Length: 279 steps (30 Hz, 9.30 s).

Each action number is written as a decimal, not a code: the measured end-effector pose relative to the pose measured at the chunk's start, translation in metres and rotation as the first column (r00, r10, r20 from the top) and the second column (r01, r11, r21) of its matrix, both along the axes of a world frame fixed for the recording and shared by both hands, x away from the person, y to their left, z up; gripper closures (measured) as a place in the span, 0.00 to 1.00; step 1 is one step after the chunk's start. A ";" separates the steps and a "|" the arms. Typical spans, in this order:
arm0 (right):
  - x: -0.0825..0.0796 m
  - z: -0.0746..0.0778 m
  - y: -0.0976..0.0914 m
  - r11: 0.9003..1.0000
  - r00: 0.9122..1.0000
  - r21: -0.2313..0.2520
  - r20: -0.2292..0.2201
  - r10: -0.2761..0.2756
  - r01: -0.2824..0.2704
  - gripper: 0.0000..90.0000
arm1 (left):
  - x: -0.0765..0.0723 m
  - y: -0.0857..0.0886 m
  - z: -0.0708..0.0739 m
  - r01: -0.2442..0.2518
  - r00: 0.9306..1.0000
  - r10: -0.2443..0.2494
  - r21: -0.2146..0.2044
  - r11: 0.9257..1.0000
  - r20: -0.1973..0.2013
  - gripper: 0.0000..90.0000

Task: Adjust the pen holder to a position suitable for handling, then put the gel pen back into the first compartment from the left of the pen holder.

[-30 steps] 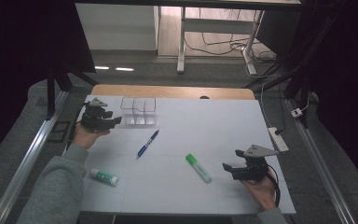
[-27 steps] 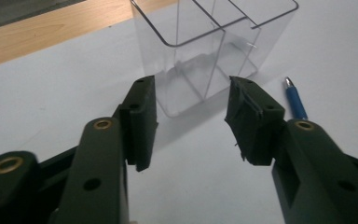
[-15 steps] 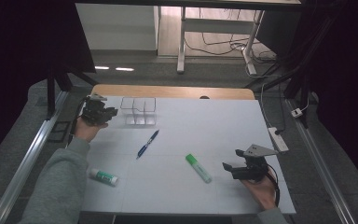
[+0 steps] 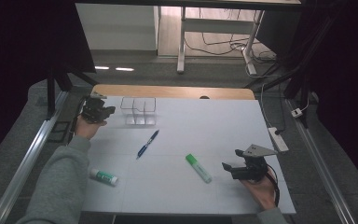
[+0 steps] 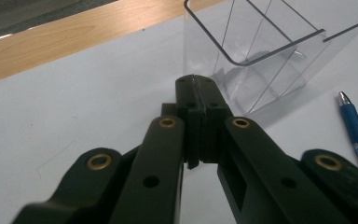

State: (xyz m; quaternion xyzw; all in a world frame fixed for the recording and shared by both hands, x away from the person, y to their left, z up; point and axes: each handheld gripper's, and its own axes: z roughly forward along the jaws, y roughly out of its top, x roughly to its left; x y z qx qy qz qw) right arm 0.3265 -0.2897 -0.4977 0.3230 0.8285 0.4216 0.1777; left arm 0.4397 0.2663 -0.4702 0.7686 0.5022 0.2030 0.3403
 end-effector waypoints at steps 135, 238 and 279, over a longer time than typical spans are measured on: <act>0.002 -0.003 0.005 0.999 1.000 -0.017 -0.012 0.028 -0.028 0.23 | 0.055 -0.123 -0.009 0.172 0.984 -0.170 0.059 0.983 -0.045 0.98; -0.003 0.001 0.007 0.999 0.999 -0.015 0.018 0.031 -0.031 0.24 | -0.007 -0.141 -0.002 0.320 0.933 -0.318 -0.018 0.947 -0.170 0.41; -0.003 0.000 0.006 1.000 1.000 -0.022 0.020 0.022 -0.022 0.24 | 0.010 -0.160 -0.049 0.286 0.926 -0.251 0.088 0.954 -0.283 0.63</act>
